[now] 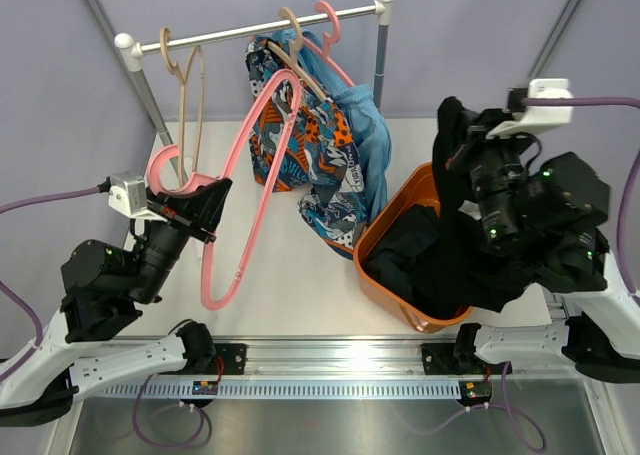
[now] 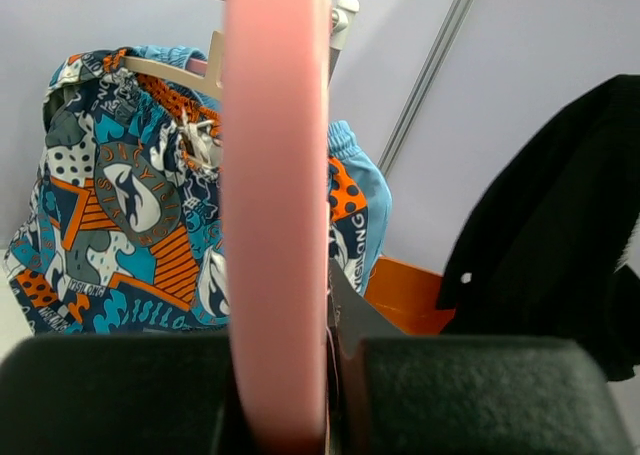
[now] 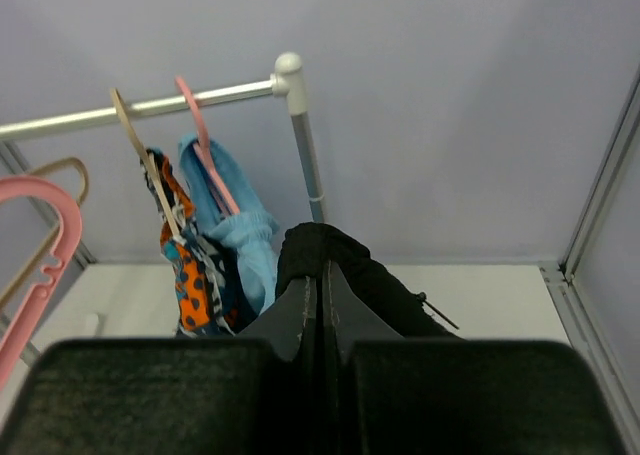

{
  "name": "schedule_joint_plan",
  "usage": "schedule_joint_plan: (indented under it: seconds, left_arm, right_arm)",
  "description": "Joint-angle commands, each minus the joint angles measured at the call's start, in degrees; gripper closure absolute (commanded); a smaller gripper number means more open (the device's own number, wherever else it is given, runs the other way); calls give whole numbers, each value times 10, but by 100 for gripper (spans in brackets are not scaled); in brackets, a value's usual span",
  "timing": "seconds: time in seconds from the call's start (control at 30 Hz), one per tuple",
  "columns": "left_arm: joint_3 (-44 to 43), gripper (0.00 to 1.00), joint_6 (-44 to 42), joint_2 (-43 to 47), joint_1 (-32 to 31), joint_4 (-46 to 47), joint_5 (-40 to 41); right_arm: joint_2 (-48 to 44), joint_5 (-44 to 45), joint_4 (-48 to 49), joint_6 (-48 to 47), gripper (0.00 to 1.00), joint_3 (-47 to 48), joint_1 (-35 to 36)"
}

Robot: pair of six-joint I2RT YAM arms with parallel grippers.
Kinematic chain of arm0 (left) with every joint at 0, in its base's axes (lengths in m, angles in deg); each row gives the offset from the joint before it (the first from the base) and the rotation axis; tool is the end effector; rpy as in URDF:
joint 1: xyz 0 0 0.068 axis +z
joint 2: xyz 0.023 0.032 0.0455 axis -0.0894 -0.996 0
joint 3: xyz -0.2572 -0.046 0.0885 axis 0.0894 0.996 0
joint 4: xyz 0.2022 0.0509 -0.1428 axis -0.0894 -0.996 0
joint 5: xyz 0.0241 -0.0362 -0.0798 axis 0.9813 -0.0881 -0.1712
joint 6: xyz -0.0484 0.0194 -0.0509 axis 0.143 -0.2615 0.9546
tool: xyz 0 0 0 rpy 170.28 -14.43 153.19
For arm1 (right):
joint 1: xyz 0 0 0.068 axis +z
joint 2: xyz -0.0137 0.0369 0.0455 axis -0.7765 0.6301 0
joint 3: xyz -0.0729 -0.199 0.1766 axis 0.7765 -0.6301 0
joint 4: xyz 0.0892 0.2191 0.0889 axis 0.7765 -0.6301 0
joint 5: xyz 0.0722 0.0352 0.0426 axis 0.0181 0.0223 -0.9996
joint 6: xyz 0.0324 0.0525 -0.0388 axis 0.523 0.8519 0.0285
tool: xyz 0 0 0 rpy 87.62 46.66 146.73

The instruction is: Remove the shorts from the hanger

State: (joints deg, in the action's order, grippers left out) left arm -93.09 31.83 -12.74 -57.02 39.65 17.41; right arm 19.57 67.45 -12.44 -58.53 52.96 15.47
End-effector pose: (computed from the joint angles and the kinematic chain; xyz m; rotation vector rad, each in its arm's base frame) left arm 0.0680 -0.0605 0.4687 0.0877 1.3068 -0.7463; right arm 0.0987 0.0952 0.5859 0.0033 1.3785 0.1364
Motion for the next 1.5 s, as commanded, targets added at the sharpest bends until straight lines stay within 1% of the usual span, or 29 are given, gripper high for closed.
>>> schedule_joint_plan:
  seconds: [0.0,0.03,0.1,0.13,0.17,0.2,0.23,0.27,0.3,0.33,0.37,0.4,0.43,0.47,0.53,0.6,0.63,0.7,0.77,0.83,0.87,0.97,1.13,1.2,1.27,1.3,1.37,1.4,1.47]
  left_arm:
    - [-1,100,7,14,-2,6,24]
    - [-6,100,7,16,-2,0,31]
    - [-14,100,3,17,-2,-13,42]
    - [-20,100,2,18,-2,-29,52]
    - [-31,100,0,17,-2,-37,57]
    - [-37,100,-2,17,-2,-52,61]
    - [-43,100,-4,16,-2,-61,67]
    - [-56,100,-7,14,-1,-69,71]
    - [-64,100,-7,12,-2,-84,74]
    - [-71,100,-8,6,-2,-95,83]
    - [-95,100,-8,1,-2,-108,89]
    - [-110,100,-7,-6,-2,-142,94]
    - [-125,100,-5,-23,-2,-161,101]
    - [-149,100,-2,-33,-2,-194,101]
    - [-174,100,5,-65,-2,-229,105]
    - [-199,100,20,-88,-2,-283,117]
    - [-217,100,22,-107,-2,-298,125]
    - [-229,100,28,-123,-2,-326,133]
    - [-241,100,29,-145,-2,-337,136]
    - [-265,100,33,-165,-1,-364,138]
    - [-275,100,41,-187,-2,-387,141]
    - [-313,100,66,-219,-1,-422,172]
    - [-343,100,87,-277,-1,-457,213]
    - [-355,100,86,-295,14,-462,208]
    - [-360,100,79,-319,40,-457,184]
    - [-362,100,76,-324,77,-446,145]
    - [-365,100,66,-336,117,-422,100]
    - [-374,100,64,-339,150,-416,64]
    - [-391,100,55,-358,172,-407,46]
  right_arm:
    - [-7,11,-21,51,100,1,-8]
    - [-7,12,-62,87,100,2,-13]
    - [-9,18,-114,132,100,0,-30]
    - [-14,22,-174,193,100,-2,-36]
    - [-21,24,-203,223,100,-10,-45]
    - [-39,27,-235,258,100,-37,-48]
    - [-50,28,-289,331,100,-56,-51]
    - [-64,19,-307,361,100,-80,-53]
    - [-89,11,-323,391,100,-135,-56]
    - [-100,5,-357,447,100,-161,-58]
    - [-108,-5,-376,475,100,-188,-61]
    - [-121,-9,-396,504,100,-239,-66]
    - [-125,-10,-431,565,100,-265,-67]
    - [-141,-26,-442,588,100,-317,-68]
    - [-159,-53,-451,648,100,-369,-68]
    - [-187,-100,-437,666,98,-435,-69]
    - [-195,-111,-428,677,93,-451,-69]
    - [-215,-127,-430,692,88,-478,-69]
    - [-224,-127,-437,694,76,-475,-69]
    - [-234,-124,-444,684,69,-462,-69]
    - [-237,-124,-443,677,61,-446,-69]
    - [-236,-127,-437,648,48,-426,-69]
    - [-230,-138,-430,620,39,-400,-68]
    - [-229,-147,-426,608,36,-385,-69]
    - [-230,-153,-423,598,34,-374,-69]
    - [-230,-154,-417,587,33,-365,-69]
    - [-230,-157,-413,578,32,-348,-68]
    - [-229,-158,-408,570,32,-343,-69]
    - [-226,-157,-403,562,32,-336,-68]
